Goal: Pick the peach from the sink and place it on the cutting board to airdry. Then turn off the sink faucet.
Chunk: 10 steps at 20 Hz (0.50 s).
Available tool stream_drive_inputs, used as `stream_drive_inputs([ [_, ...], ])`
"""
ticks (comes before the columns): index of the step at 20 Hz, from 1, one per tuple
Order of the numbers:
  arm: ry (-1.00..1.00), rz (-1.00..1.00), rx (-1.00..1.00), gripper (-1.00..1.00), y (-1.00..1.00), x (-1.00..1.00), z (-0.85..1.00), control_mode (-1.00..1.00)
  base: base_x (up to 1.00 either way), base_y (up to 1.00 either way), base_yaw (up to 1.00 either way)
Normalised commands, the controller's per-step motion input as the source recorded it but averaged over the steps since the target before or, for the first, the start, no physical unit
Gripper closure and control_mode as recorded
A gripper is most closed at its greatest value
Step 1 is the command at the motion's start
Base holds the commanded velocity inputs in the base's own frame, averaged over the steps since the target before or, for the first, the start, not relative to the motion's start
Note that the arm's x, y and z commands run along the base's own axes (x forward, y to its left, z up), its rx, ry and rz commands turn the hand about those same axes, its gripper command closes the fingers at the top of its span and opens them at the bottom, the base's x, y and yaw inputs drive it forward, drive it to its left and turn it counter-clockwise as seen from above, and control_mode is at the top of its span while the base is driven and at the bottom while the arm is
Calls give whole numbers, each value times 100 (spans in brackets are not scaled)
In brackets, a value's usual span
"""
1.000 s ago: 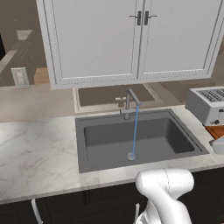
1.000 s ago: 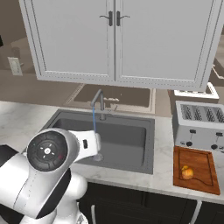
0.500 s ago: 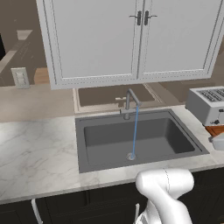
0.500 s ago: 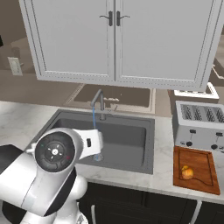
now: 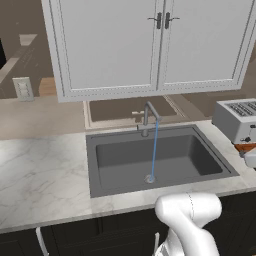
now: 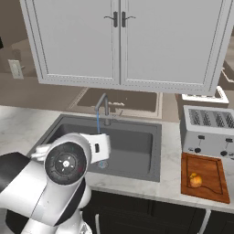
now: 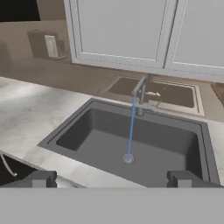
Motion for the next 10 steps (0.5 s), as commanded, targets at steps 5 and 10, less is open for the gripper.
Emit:
stream_drive_inputs([
  [5, -4, 0, 2, -100, 0, 4, 0, -100, 0, 0, 0],
  [10, -1, 0, 0, -100, 2, 7, 0, -100, 0, 0, 0],
])
